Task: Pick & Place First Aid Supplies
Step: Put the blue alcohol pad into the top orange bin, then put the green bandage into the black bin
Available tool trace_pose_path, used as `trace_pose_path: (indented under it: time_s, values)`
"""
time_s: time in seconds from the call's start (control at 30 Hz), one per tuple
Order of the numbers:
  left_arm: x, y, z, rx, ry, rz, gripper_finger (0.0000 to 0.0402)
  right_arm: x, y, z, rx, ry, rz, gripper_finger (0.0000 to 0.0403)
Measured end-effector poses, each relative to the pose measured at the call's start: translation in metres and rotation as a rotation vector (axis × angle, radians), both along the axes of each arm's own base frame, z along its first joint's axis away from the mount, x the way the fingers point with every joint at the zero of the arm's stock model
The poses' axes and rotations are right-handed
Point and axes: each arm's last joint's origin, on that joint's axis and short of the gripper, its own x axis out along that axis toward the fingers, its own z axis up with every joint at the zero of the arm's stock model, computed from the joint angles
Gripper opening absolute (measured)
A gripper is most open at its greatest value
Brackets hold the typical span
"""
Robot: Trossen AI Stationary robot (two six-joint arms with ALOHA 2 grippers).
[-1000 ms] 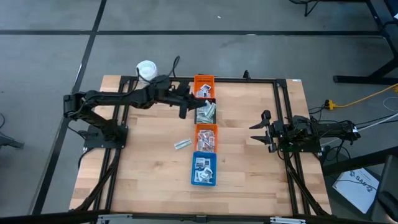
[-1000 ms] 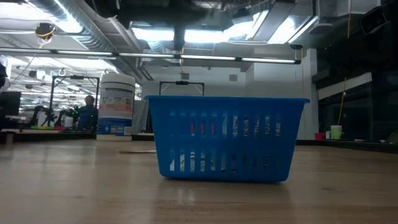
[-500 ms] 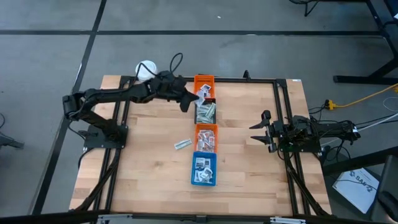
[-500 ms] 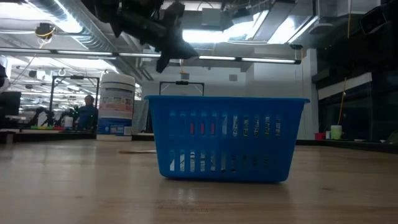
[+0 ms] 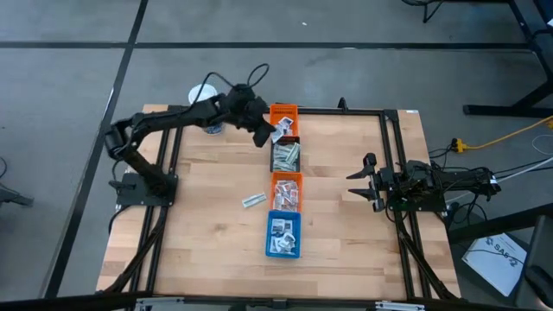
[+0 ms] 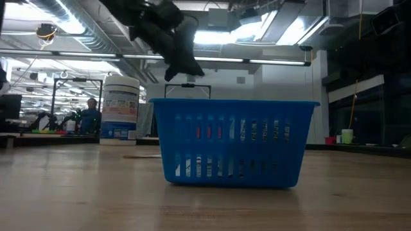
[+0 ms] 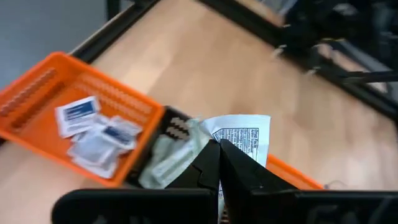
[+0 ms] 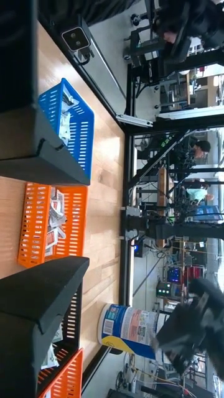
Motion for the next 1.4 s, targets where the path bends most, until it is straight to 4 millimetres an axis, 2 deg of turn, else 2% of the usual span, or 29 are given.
trace_pose_path:
  time_s: [0.23,0.37,0.57,0.83,1.03,1.23,1.4]
  values:
    - [0.023,0.04,-0.007,0.048,0.056,0.02,0.0001,0.0,0.0,0.0,0.0,0.0,0.0,0.0195]
    - [0.035,0.06,-0.018,0.042,0.101,0.033,0.0001,0.0,0.0,0.0,0.0,0.0,0.0,0.0195]
    - [0.044,0.076,-0.034,0.065,0.176,0.032,0.0008,0.0,0.0,0.0,0.0,0.0,0.0,0.0195]
    - [0.044,0.077,-0.036,0.291,0.36,0.039,0.0052,0.0,0.0,0.0,0.0,0.0,0.0,0.0195]
    - [0.048,0.075,-0.032,0.335,0.368,0.061,0.0102,0.0,0.0,0.0,0.0,0.0,0.0,0.0195]
    - [0.052,0.061,-0.025,0.313,0.357,0.05,0.0142,0.0,0.0,0.0,0.0,0.0,0.0,0.0195]
    - [0.055,0.041,-0.008,0.334,0.32,0.01,0.0146,0.0,0.0,0.0,0.0,0.0,0.0,0.0195]
